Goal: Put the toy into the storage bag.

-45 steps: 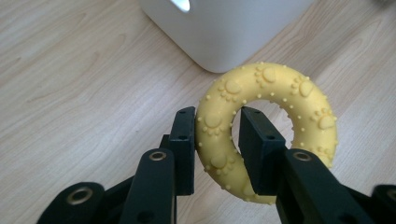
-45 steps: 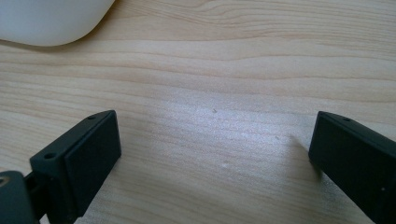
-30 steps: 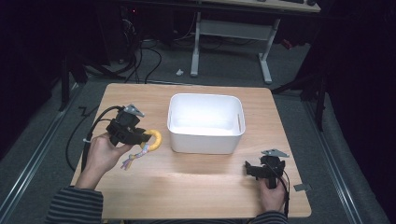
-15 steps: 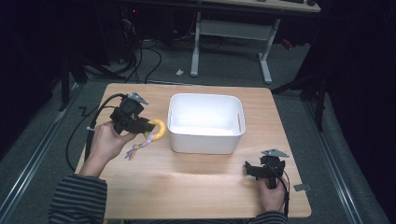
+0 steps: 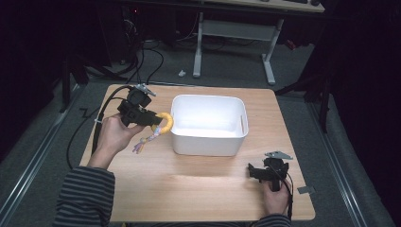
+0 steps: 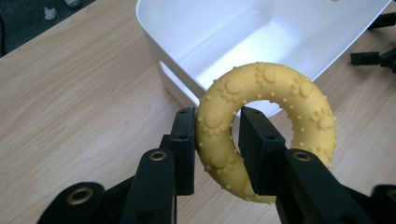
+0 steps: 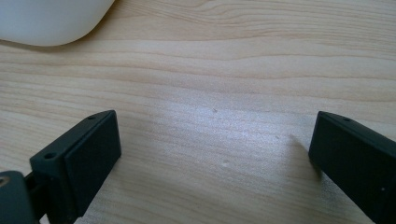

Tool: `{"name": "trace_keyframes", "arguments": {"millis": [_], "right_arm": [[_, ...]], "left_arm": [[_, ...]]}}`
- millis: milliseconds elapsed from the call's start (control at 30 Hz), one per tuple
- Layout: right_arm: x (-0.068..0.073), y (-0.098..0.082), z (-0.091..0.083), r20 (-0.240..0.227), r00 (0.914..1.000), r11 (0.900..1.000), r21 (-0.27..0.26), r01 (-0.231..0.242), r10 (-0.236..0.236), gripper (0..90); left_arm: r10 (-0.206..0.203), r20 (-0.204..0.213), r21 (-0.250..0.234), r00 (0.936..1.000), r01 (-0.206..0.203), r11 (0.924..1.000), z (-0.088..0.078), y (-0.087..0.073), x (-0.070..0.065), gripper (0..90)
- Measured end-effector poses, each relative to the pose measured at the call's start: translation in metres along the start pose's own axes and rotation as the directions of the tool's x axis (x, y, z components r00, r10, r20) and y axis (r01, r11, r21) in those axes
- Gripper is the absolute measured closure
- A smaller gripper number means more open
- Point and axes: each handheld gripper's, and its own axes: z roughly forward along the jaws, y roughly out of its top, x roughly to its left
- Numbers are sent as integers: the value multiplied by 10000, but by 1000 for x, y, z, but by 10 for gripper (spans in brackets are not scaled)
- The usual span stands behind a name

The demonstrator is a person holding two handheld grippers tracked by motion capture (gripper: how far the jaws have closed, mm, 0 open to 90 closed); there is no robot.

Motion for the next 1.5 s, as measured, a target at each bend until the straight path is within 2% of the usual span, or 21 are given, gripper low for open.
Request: {"name": "trace_keyframes", "arguments": {"millis": [333,800,1033,1500], "right_arm": [[0,0,0,0,10000,10000,-3,5,-5,20],[0,0,0,5,10000,10000,2,5,-5,20],[0,0,0,10,10000,10000,-7,18,-18,20],[0,0,0,5,10000,10000,-3,10,-10,20]], "left_arm": [[125,10,135,9999,-125,9998,10,15,-4,676],[115,62,-11,9999,-115,9999,15,33,-8,676],[-14,79,28,10000,14,10000,27,38,-7,676],[107,-77,126,9999,-106,9999,43,51,-15,676]]}}
